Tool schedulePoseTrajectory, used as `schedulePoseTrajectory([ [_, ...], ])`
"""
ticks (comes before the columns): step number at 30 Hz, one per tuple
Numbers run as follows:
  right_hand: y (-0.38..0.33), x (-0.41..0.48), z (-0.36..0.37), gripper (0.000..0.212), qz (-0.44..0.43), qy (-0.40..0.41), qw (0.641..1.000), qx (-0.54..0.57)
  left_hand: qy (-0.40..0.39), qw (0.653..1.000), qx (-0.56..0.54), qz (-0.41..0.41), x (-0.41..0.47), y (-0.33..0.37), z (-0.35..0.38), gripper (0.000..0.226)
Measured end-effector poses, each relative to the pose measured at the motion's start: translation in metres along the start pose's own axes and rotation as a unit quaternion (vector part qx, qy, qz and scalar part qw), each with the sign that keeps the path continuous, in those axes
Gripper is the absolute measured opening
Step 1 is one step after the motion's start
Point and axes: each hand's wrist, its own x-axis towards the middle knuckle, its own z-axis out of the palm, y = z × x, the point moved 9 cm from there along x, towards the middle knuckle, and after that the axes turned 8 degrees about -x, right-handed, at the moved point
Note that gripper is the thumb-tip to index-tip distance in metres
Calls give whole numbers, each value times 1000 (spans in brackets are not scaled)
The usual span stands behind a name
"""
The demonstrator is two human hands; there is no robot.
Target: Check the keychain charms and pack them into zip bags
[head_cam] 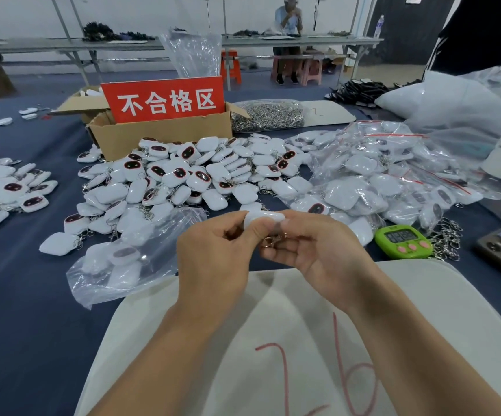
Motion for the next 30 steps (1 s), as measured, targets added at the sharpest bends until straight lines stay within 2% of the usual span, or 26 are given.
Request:
schedulePoseTrajectory([
  [2, 0, 0, -2, 37, -7, 14, 1000, -16, -6, 1000, 23, 9, 2, -2, 0, 29],
  [5, -2, 0, -8, 33, -23, 58, 998, -26, -24, 999, 23, 19, 2, -1, 3, 33],
  [7, -3, 0, -13, 29, -37, 93, 994, -34, 5, 1000, -4, 8, 1, 0, -2, 33],
  [9, -4, 0, -18, 27, -42, 122, 991, -39, 56, 998, 5, -8, 1, -1, -14, 20],
  [10, -4, 0, -20, 27, -40, 133, 990, -40, 81, 996, 39, -16, 1, -1, -21, 24],
  [12, -2, 0, -22, 28, -30, 146, 988, -41, 101, 986, 130, -12, 8, 2, -36, 52],
  [14, -1, -1, -21, 29, -24, 148, 988, -43, 56, 961, 271, 7, 17, 5, -41, 68],
  [17, 0, -1, -21, 27, -20, 151, 987, -54, -68, 883, 463, -31, 23, -13, -38, 85],
  [18, 0, -1, -22, 26, -19, 155, 986, -57, -109, 861, 495, -44, 21, -23, -35, 91],
  [20, 1, -2, -25, 26, -13, 164, 985, -56, -159, 842, 514, -51, 16, -38, -27, 97],
  [26, -3, -3, -25, 26, -26, 187, 977, -96, -116, 876, 467, -30, 19, -41, -28, 99],
  [30, -15, -8, -31, 22, -70, 237, 946, -209, -82, 933, 346, -48, 21, -35, -24, 106],
])
